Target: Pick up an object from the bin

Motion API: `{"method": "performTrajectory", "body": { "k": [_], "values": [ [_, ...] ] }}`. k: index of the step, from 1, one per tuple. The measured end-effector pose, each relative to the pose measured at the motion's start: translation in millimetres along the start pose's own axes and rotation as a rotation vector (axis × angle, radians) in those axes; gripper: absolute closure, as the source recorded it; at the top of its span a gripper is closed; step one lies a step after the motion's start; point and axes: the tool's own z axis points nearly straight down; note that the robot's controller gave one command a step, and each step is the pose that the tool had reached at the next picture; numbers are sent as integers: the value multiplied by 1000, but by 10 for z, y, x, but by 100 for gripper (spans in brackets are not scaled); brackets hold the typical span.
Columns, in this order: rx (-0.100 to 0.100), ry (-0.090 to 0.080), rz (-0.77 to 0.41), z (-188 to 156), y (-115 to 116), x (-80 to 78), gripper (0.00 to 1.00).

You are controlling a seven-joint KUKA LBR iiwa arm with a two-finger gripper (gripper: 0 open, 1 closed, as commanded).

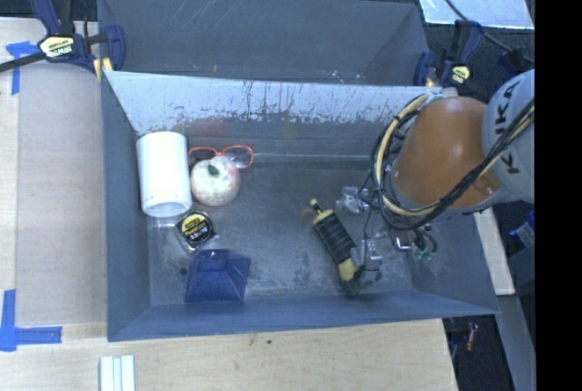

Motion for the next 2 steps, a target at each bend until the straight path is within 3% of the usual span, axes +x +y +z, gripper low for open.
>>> {"method": "performTrajectory", "body": {
  "k": [1, 2],
  "values": [
    [3, 1, 41, 271, 456, 63, 100],
    [3, 1, 41, 271, 456, 63, 100]
  ]
}}
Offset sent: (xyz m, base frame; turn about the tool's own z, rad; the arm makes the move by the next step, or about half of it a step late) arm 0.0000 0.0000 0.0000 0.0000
